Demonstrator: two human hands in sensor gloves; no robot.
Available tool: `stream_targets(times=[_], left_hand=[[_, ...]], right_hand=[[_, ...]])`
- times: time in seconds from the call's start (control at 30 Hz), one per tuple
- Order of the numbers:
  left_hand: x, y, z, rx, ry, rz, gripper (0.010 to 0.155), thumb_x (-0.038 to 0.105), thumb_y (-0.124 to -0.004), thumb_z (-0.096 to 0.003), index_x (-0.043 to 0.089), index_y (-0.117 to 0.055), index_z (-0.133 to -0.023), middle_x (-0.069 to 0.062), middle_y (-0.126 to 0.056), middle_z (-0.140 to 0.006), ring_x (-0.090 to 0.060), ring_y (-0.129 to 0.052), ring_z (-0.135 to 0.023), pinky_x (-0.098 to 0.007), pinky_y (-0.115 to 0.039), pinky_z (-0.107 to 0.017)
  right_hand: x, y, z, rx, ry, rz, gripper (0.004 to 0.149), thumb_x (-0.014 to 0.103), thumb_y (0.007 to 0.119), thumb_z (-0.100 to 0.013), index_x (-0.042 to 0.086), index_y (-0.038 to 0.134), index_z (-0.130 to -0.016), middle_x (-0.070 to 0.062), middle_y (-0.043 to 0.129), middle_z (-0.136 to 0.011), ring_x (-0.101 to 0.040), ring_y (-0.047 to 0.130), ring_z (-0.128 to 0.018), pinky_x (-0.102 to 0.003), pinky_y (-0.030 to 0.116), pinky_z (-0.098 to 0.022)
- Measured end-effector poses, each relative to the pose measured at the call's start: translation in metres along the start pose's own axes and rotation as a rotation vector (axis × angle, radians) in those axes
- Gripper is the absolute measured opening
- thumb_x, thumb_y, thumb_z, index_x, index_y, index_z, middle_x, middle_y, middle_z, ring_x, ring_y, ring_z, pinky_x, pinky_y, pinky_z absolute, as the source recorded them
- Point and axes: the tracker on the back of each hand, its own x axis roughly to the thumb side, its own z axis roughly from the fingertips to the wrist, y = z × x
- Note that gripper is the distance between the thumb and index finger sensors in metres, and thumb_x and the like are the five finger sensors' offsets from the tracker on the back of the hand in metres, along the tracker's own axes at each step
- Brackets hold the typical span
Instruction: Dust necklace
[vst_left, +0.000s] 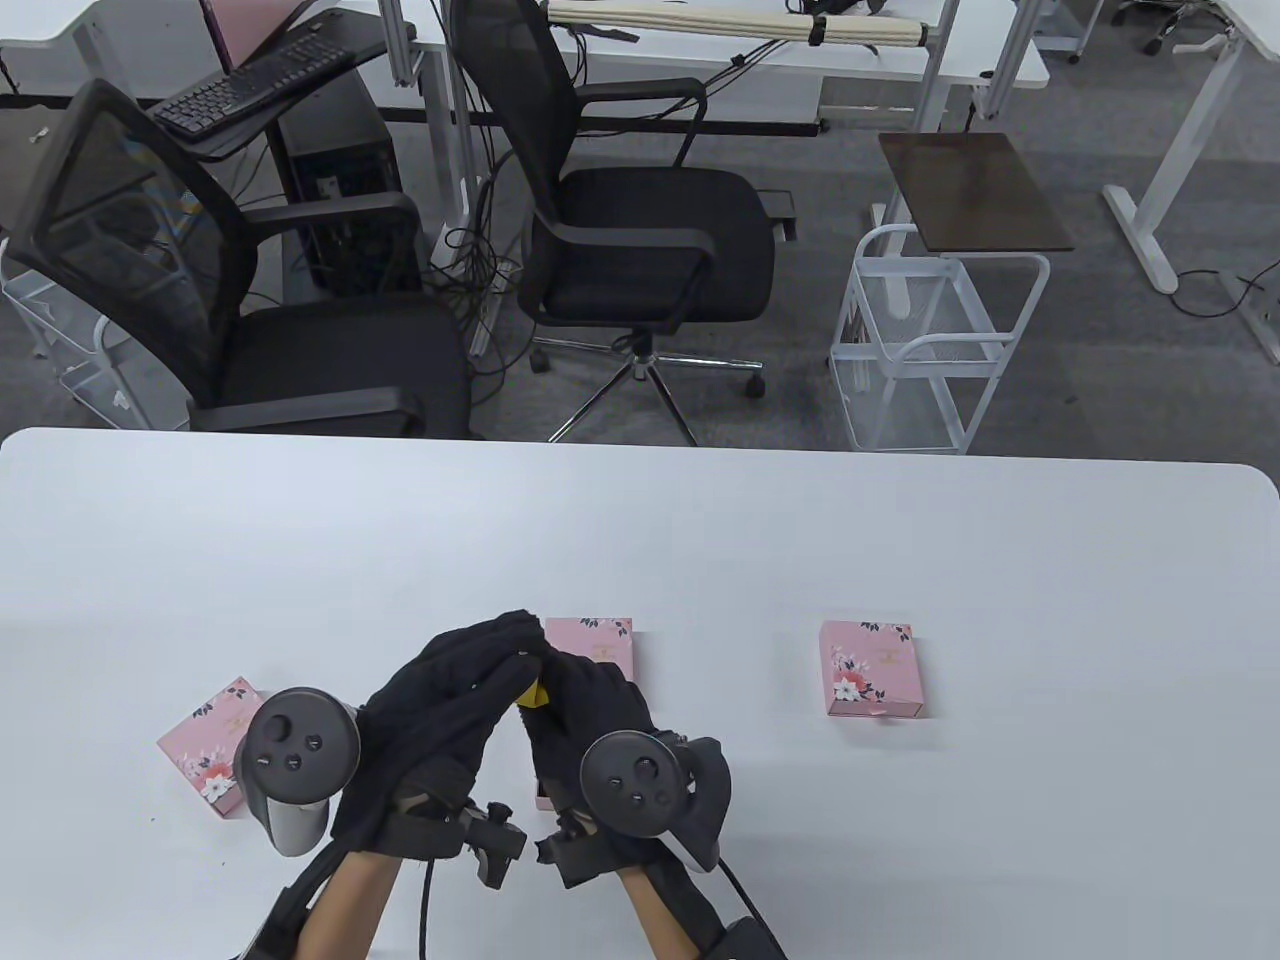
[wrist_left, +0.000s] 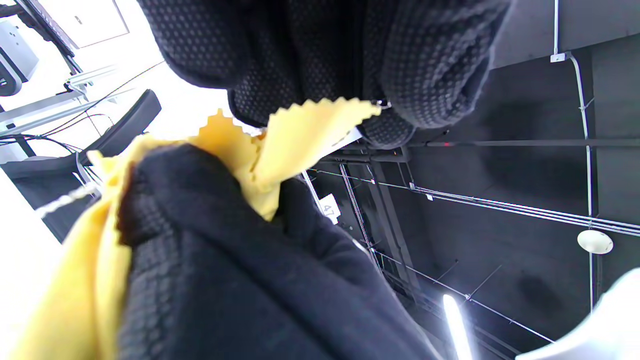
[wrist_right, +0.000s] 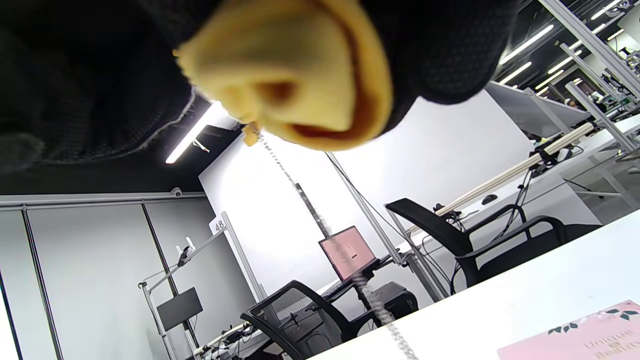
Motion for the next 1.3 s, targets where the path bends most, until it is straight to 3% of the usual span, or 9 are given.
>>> stream_targets(times=[0.13,0.47,0.9,1.13,1.23,1.3], left_hand=[[0.0,0.001,-0.001,-0.001,0.004,0.022,0.037,0.046,-0.088,-0.0528,0.028,-0.095,-0.084,-0.002,-0.1,-0.091,-0.023,-0.092,-0.082,-0.045,-0.079,-0.059],[-0.006,0.003,-0.003,-0.016,0.022,0.101,0.037,0.047,-0.088,-0.0533,0.028,-0.095,-0.084,-0.001,-0.103,-0.085,-0.022,-0.097,-0.076,-0.044,-0.083,-0.055],[-0.014,0.005,-0.005,0.015,0.063,0.069,0.036,0.046,-0.087,-0.0535,0.029,-0.095,-0.084,-0.001,-0.104,-0.084,-0.02,-0.098,-0.075,-0.043,-0.084,-0.054],[-0.008,-0.002,-0.003,-0.015,0.037,0.059,0.036,0.047,-0.087,-0.0533,0.029,-0.095,-0.084,0.0,-0.104,-0.083,-0.019,-0.099,-0.074,-0.042,-0.084,-0.054],[-0.007,-0.002,-0.003,-0.033,0.024,0.091,0.036,0.047,-0.087,-0.0534,0.029,-0.095,-0.084,0.0,-0.104,-0.083,-0.019,-0.099,-0.075,-0.043,-0.083,-0.056],[-0.007,-0.001,-0.003,-0.028,0.024,0.098,0.036,0.047,-0.087,-0.0533,0.029,-0.095,-0.084,0.0,-0.104,-0.083,-0.019,-0.099,-0.074,-0.043,-0.084,-0.055]], right_hand=[[-0.001,0.0,0.0,0.0,0.012,-0.013,0.038,0.033,0.076,-0.064,0.012,0.078,-0.095,-0.016,0.091,-0.079,-0.035,0.093,-0.06,-0.053,0.076,-0.055],[-0.004,0.001,0.0,0.01,0.033,-0.115,0.039,0.028,0.078,-0.062,0.014,0.074,-0.099,-0.017,0.087,-0.088,-0.039,0.09,-0.069,-0.055,0.074,-0.058],[-0.007,0.005,-0.004,0.164,0.031,-0.209,0.049,0.031,0.075,-0.06,0.009,0.069,-0.103,-0.02,0.084,-0.092,-0.041,0.088,-0.072,-0.056,0.072,-0.06],[-0.005,0.009,-0.003,0.169,0.042,-0.208,0.052,0.033,0.076,-0.059,0.008,0.069,-0.104,-0.021,0.083,-0.093,-0.041,0.088,-0.072,-0.055,0.073,-0.059],[-0.006,0.008,-0.002,0.138,0.06,-0.215,0.049,0.034,0.078,-0.059,0.01,0.072,-0.102,-0.02,0.085,-0.091,-0.04,0.089,-0.07,-0.054,0.074,-0.058],[-0.005,0.008,-0.002,0.146,0.06,-0.234,0.04,0.03,0.078,-0.062,0.013,0.075,-0.098,-0.019,0.086,-0.09,-0.04,0.089,-0.07,-0.054,0.074,-0.058]])
